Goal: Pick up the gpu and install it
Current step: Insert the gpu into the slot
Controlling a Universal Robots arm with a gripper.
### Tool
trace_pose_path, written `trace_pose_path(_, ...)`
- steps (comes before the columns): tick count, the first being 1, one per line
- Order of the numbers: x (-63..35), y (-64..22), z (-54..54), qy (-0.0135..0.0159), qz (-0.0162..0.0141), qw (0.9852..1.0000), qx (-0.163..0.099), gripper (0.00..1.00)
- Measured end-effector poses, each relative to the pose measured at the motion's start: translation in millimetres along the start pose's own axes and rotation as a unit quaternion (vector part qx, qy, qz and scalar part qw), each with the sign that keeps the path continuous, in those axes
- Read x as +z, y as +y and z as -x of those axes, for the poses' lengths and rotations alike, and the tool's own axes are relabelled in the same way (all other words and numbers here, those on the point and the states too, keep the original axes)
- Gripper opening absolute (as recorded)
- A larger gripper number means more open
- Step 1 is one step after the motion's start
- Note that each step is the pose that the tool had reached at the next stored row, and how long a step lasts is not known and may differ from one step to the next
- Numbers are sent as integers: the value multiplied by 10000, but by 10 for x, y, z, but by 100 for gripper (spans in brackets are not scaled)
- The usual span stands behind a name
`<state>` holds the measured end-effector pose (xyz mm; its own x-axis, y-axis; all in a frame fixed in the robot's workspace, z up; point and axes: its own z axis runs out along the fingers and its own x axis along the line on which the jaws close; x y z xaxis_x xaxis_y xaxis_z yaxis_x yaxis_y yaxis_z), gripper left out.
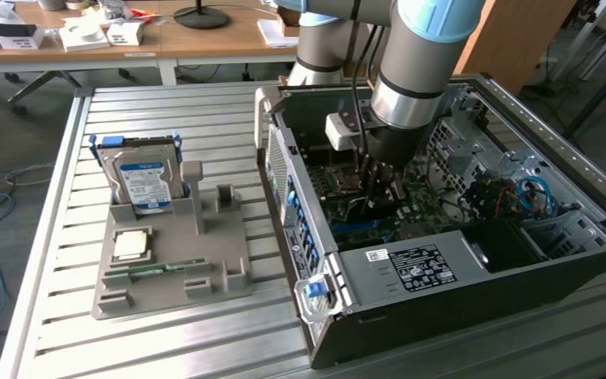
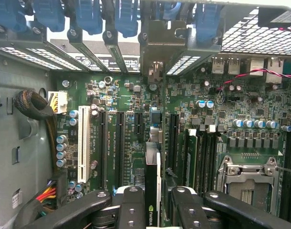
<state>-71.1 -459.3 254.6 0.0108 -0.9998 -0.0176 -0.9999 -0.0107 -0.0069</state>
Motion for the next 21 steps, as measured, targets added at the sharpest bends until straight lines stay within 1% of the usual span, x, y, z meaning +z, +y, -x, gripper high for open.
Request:
trace_pose_path(11,13,0,0,0,-2,10000,87,26)
trace_pose_path(18,14,0,0,0,-2,10000,91,26)
trace_pose_path(21,18,0,-1,0,-3,9999,146,26)
